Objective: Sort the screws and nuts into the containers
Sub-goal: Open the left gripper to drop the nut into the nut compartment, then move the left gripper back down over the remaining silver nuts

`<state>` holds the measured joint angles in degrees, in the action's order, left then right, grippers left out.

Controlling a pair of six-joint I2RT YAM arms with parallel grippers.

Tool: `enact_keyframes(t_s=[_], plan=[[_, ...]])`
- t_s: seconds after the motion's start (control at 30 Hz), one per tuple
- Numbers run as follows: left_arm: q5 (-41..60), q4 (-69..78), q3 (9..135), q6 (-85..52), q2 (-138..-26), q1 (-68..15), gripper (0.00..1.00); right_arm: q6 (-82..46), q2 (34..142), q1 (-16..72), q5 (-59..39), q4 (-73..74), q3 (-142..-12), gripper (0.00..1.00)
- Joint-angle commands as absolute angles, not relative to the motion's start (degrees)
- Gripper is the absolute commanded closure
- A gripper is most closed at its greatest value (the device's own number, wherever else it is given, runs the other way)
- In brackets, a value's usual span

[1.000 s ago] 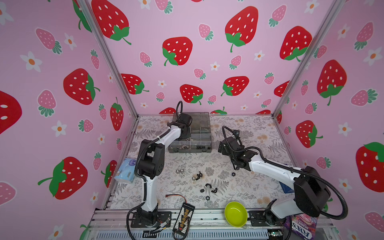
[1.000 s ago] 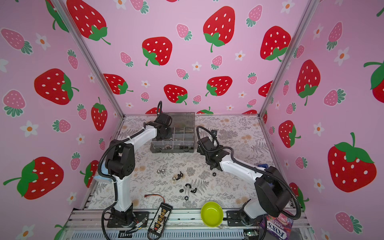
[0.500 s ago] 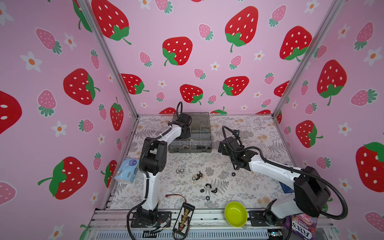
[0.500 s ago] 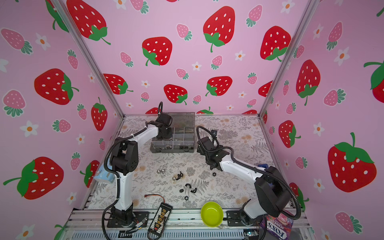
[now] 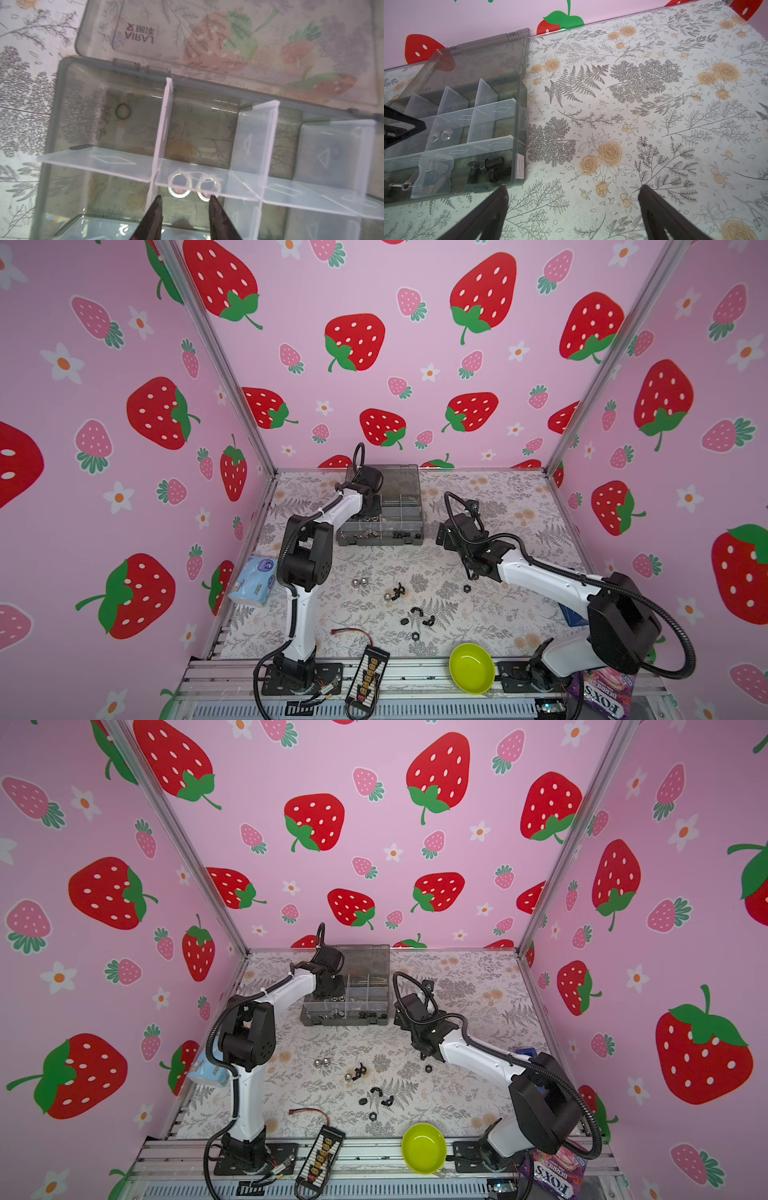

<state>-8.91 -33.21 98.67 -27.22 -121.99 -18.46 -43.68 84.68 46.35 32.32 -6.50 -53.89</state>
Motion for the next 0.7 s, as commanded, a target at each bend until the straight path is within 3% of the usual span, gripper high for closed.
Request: enact_keyframes(t_s=[0.0,0.2,0.47,0.67], plan=[[-9.83,-33.4,97.63,-27.25,-115.72,-18.98,0.61,-44.49,84.2,46.19,33.24,-7.43,-54.11,0.0],[-8.4,-33.89,91.49,-28.28,-107.24,-19.95,0.58,-44.58,84.06,46.19,33.44,-7.35,-53.83,0.0],[-6.27,-32.87,73.24,-31.14,-91.22,-21.82,0.51,-44.58,84.29,46.22,32.95,-6.71,-53.41,0.0],[-7.5,-36.68,61.58,-33.82,-81.17,-22.66,0.38,-44.68,84.77,46.14,32.34,-6.33,-53.52,0.0]])
